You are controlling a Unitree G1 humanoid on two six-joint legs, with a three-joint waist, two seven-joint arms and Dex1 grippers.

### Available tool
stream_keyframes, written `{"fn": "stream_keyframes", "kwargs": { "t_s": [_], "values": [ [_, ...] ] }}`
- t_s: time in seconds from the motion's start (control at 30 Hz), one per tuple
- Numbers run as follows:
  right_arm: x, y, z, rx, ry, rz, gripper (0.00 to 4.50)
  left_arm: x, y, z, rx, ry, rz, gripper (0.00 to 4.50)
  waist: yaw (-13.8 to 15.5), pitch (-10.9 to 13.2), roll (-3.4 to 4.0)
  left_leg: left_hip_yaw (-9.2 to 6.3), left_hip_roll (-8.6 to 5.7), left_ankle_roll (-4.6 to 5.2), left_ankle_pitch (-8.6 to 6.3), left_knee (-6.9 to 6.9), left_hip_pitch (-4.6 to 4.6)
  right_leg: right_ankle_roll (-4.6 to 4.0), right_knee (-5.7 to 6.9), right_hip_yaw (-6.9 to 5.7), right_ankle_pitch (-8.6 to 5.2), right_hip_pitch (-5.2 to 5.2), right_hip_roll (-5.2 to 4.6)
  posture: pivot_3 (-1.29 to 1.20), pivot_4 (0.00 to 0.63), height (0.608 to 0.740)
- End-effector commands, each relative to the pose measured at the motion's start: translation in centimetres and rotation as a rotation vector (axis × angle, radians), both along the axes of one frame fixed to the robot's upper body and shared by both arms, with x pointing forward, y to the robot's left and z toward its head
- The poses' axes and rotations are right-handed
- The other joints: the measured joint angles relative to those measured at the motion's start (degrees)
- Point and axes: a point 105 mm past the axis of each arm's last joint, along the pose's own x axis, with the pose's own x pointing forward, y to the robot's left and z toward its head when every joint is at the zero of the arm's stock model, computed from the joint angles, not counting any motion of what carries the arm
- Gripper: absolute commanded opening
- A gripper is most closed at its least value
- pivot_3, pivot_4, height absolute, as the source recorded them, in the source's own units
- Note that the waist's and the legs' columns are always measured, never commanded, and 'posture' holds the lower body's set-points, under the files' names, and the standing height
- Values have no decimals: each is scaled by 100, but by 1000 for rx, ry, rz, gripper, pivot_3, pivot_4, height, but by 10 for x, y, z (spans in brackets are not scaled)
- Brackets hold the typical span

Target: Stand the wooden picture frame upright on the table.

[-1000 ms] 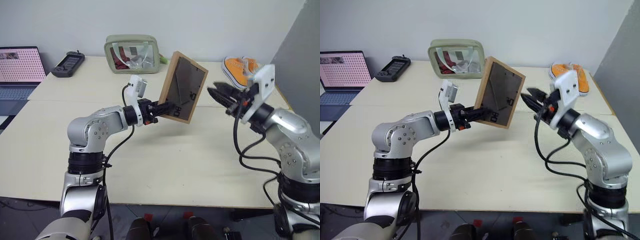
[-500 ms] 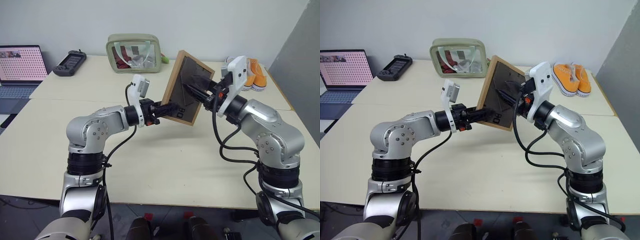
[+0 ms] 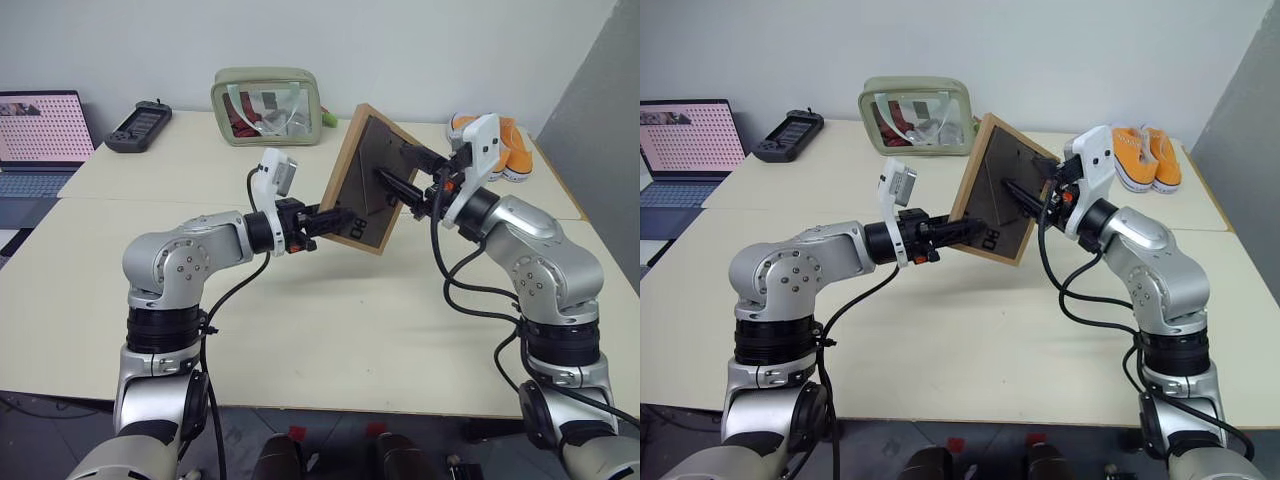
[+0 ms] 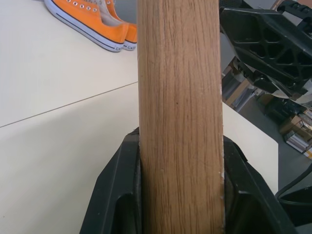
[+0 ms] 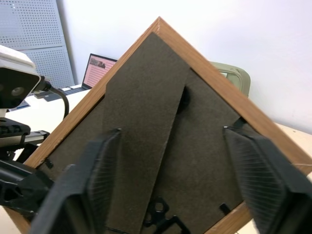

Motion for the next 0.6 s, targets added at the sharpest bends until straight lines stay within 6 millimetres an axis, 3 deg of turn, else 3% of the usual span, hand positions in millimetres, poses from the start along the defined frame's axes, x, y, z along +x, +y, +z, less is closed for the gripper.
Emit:
{"fn": "stream_keyframes", "kwargs": {
  "t_s": [0.03,0.47,0.6],
  "values": [
    [-8,11,22,50,-59,35,3762,-10,-6,21,-30,-101,-47,1291,0,0,0,0,0,0,0,0,0,0,0,0,0,0,0,0,150,740],
    [-22,31,16,128,1,72,3762,13,3,11,-15,-101,16,1291,1,0,1,2,0,0,0,-2,-7,0,3,1,0,-13,0,0,150,740],
    [-24,21,8,112,17,33,3762,29,11,7,-1,-89,64,1291,8,0,1,3,0,0,0,-2,-10,0,4,2,0,-16,0,0,150,740]
  ]
}}
